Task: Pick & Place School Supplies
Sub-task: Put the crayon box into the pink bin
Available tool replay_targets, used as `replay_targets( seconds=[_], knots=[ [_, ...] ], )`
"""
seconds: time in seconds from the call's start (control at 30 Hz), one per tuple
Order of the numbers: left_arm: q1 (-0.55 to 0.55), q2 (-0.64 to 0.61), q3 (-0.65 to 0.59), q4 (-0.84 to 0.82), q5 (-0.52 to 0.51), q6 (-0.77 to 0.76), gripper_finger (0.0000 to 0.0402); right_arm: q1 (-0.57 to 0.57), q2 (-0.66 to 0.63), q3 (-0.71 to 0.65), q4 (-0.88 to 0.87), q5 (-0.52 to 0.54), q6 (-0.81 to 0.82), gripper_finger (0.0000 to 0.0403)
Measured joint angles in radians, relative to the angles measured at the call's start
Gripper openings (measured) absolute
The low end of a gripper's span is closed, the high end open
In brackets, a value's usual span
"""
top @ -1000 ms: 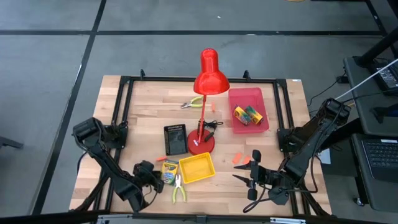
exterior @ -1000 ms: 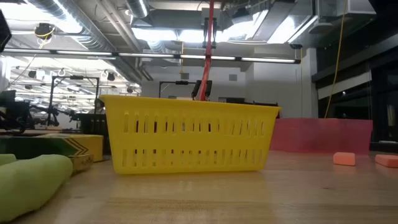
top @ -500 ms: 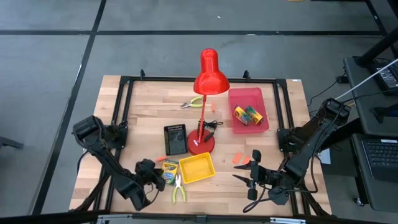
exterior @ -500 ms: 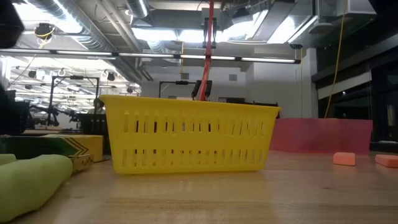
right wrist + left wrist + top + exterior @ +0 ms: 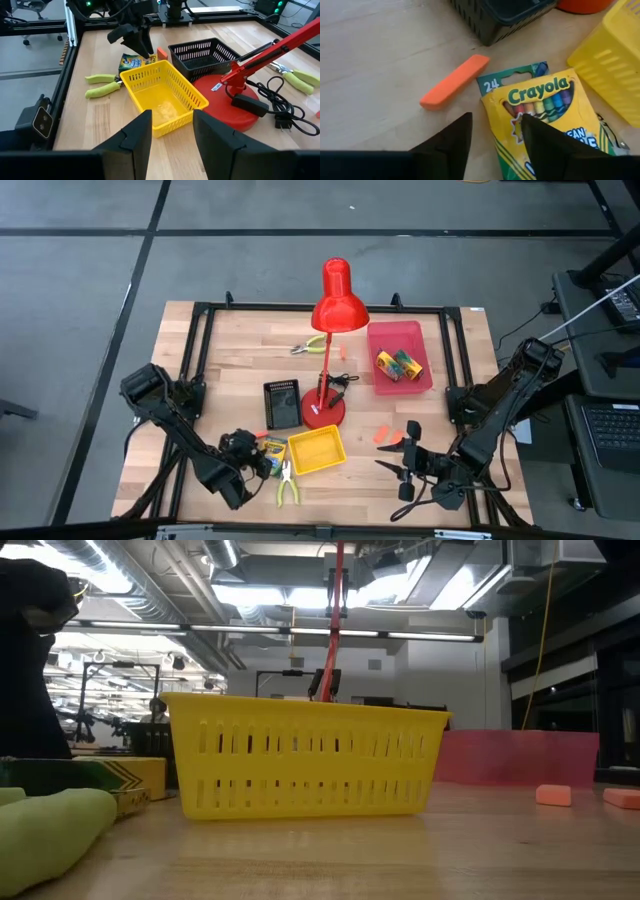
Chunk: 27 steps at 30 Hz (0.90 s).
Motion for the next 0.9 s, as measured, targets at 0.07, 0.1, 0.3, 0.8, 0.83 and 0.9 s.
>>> replay_targets(
  seconds=[0.07,0.1,0.3,0.8,0.83,0.9],
  knots=[
    [0.0,0.0,0.0,0.009,-0.004,0.001,0.0142,0.0,0.0,0.0,0.0,0.0,0.0,0.0146],
    [0.0,0.0,0.0,0.013,-0.008,0.001,0.013,0.0,0.0,0.0,0.0,0.0,0.0,0.0146],
    [-0.003,-0.001,0.0,0.021,-0.02,0.007,0.0063,0.0,0.0,0.0,0.0,0.0,0.0,0.0146],
    [-0.021,-0.001,0.002,0.027,-0.082,0.006,0.0014,0.0,0.0,0.0,0.0,0.0,0.0,0.0146],
    [-0.025,-0.001,0.002,0.025,-0.088,0.001,0.0021,0.0,0.0,0.0,0.0,0.0,0.0,0.0146],
    [-0.024,-0.001,0.002,0.024,-0.084,0.0,0.0041,0.0,0.0,0.0,0.0,0.0,0.0,0.0146]
  ],
)
